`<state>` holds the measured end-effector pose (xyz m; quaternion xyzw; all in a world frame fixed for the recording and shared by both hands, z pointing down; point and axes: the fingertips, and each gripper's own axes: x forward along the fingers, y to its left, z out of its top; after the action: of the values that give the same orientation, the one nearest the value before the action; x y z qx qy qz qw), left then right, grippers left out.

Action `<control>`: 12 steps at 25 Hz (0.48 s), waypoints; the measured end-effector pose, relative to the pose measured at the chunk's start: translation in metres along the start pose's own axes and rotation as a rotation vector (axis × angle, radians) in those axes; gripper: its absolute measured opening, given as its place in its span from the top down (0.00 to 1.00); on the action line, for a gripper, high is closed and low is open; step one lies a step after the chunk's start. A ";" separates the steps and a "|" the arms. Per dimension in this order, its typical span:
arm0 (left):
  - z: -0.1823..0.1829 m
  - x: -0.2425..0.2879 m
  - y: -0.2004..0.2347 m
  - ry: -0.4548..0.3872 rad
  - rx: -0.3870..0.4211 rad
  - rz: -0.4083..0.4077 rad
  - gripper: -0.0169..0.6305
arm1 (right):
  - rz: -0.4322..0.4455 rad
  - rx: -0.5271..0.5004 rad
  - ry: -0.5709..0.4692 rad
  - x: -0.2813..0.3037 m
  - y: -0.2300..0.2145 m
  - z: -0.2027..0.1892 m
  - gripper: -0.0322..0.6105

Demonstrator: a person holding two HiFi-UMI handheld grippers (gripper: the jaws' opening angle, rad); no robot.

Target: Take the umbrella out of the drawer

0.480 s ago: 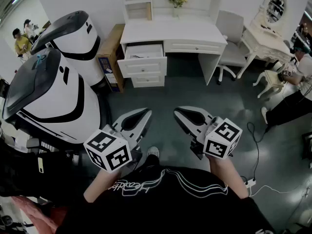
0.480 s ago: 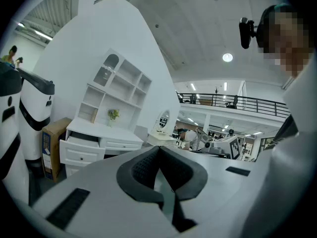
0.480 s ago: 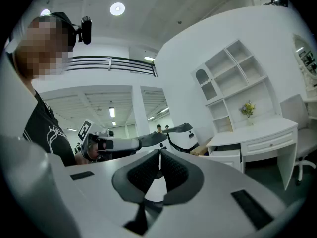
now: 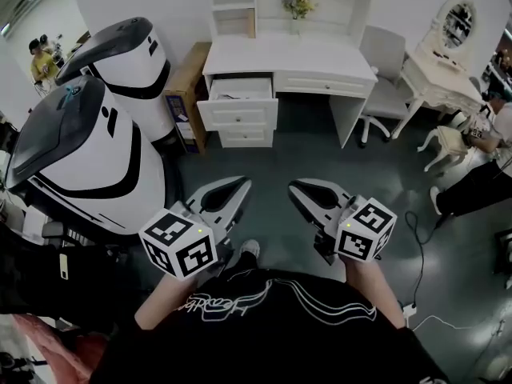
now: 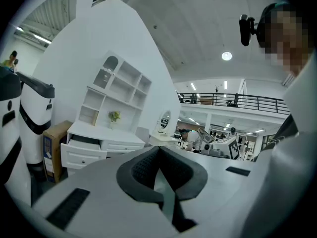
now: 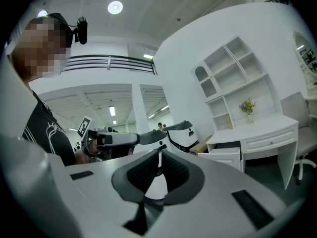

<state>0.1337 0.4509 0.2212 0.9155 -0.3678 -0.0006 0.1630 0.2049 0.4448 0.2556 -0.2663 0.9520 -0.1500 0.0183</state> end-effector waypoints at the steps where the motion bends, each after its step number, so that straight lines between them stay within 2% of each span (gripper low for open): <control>1: 0.000 0.002 0.006 -0.001 -0.002 0.005 0.95 | 0.005 -0.002 -0.005 0.004 -0.003 0.001 0.87; 6: -0.005 0.022 0.046 0.004 -0.026 0.023 0.95 | 0.017 0.016 -0.023 0.029 -0.033 -0.001 0.87; 12: -0.009 0.063 0.131 0.036 -0.080 0.019 0.95 | 0.001 0.051 0.007 0.098 -0.093 -0.006 0.87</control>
<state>0.0930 0.3226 0.2763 0.9046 -0.3729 0.0028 0.2063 0.1673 0.3206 0.2928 -0.2646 0.9481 -0.1750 0.0219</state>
